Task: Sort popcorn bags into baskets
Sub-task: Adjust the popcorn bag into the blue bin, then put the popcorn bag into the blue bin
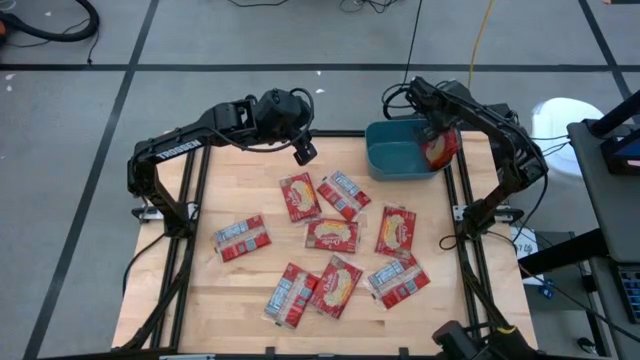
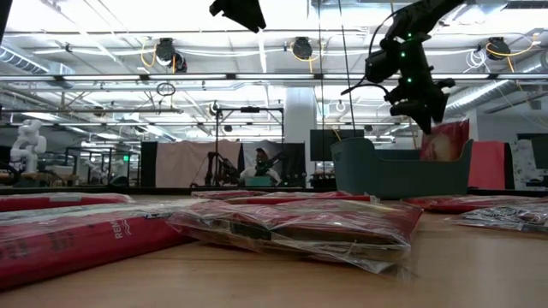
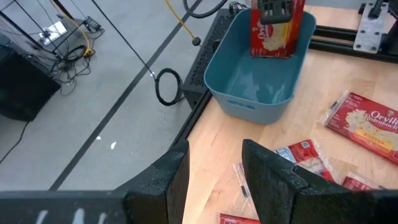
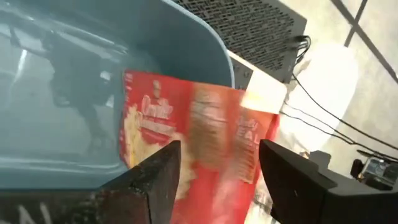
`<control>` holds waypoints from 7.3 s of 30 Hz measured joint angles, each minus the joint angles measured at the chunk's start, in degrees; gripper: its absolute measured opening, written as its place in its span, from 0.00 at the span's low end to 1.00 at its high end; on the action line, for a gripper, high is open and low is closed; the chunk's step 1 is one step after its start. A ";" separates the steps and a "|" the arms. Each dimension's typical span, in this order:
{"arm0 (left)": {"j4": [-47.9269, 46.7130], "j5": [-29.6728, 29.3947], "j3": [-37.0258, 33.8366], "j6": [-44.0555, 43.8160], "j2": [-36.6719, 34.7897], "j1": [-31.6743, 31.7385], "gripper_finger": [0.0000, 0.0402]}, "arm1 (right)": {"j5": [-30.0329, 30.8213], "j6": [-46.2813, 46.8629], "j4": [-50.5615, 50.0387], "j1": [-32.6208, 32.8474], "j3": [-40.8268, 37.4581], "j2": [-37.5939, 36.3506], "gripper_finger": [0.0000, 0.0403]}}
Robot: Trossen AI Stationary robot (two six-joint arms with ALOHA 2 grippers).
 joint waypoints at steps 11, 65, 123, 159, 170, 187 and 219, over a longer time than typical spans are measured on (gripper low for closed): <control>-0.03 -0.02 0.00 -0.27 0.00 0.15 0.38 | 10.57 0.23 0.46 3.38 0.34 -0.27 0.52; 4.10 29.39 -43.34 -65.25 0.02 -9.87 0.70 | -37.75 6.98 32.56 28.80 2.05 -22.52 0.52; 5.73 23.30 -47.91 -63.49 2.54 -8.52 0.24 | -47.66 -4.73 31.58 29.42 2.01 -24.25 0.52; 9.26 20.79 -47.78 -44.28 11.77 -10.93 0.14 | -46.41 -4.90 29.91 29.38 2.01 -24.22 0.52; 5.53 10.42 -48.06 -38.84 2.62 -9.09 0.01 | -44.75 -3.47 29.94 29.38 2.01 -24.18 0.52; 3.51 -8.77 -45.87 -11.69 -15.62 -9.44 0.00 | -51.13 12.77 38.63 35.20 2.05 -17.30 0.52; 23.59 -12.00 -35.42 31.78 -16.17 -10.05 0.00 | -43.63 9.66 22.83 39.41 29.38 10.43 0.44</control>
